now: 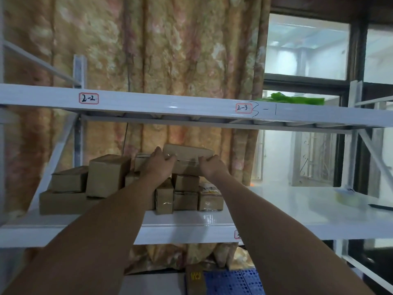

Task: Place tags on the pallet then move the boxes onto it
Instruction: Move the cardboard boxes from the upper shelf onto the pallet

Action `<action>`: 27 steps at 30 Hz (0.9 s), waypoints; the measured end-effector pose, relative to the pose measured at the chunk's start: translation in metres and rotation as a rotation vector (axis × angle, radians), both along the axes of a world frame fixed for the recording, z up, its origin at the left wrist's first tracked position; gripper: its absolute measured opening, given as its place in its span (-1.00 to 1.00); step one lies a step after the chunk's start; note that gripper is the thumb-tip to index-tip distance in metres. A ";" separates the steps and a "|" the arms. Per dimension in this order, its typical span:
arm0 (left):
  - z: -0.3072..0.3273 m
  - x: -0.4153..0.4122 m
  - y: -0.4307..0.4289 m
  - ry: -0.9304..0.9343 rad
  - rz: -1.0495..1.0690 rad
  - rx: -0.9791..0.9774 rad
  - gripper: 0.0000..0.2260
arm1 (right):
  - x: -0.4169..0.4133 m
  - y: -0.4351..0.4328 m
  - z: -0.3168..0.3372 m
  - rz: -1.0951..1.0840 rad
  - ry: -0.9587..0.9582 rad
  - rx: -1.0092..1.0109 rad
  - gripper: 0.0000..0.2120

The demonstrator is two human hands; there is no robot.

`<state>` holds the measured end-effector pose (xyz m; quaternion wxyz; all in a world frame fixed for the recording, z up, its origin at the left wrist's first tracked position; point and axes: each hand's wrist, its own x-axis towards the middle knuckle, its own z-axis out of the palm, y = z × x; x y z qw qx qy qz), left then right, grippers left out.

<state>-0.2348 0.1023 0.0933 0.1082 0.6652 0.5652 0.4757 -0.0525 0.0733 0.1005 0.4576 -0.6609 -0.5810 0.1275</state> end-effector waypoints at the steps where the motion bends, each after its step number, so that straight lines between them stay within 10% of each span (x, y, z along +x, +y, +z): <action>1: 0.001 0.001 0.003 -0.039 -0.029 -0.014 -0.35 | -0.001 0.002 0.002 0.022 0.037 0.001 -0.32; 18: -0.004 0.028 -0.024 -0.527 -0.155 0.239 -0.68 | 0.014 -0.023 -0.002 -0.070 0.379 0.308 -0.39; 27: -0.018 0.055 -0.052 -0.572 -0.185 0.186 -0.75 | 0.042 -0.078 -0.016 -0.127 0.463 0.331 -0.77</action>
